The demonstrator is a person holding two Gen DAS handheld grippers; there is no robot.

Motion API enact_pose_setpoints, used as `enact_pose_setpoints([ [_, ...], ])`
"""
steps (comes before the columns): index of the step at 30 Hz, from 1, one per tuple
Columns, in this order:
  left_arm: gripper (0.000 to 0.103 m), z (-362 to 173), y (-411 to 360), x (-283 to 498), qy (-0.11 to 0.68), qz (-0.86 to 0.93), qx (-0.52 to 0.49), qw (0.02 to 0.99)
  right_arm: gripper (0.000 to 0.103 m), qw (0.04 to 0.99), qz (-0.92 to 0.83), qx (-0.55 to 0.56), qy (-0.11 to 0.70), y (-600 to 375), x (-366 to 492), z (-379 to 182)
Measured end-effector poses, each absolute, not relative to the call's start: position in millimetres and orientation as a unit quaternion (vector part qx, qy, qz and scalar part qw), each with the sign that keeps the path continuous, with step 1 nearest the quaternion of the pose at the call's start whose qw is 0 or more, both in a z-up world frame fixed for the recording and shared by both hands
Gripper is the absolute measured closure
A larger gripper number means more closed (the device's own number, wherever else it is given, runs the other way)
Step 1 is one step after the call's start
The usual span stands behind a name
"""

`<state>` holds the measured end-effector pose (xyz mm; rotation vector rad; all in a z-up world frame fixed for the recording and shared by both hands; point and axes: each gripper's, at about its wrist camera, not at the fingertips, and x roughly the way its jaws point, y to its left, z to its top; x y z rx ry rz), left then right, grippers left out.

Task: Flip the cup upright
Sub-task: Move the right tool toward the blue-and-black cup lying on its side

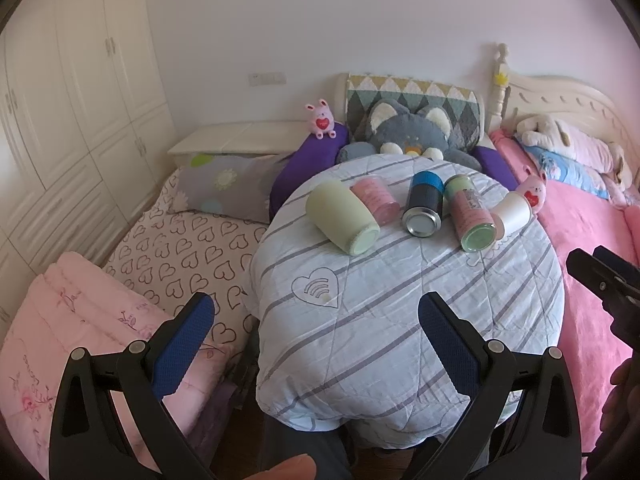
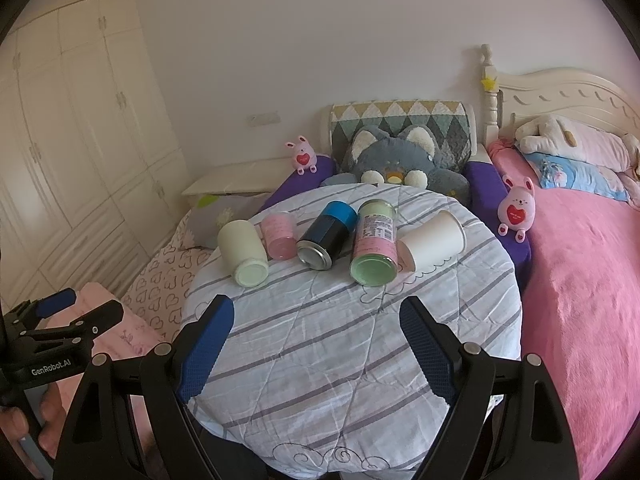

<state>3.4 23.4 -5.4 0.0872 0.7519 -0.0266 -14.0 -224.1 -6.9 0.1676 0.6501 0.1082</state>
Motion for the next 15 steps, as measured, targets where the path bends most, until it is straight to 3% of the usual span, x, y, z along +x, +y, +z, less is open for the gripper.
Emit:
enact_pose_setpoints([
  [15, 0.0, -18, 28, 23, 0.375, -0.011, 0.043, 0.926, 0.017, 0.938, 0.06, 0.075, 0.334, -212, 9, -14],
])
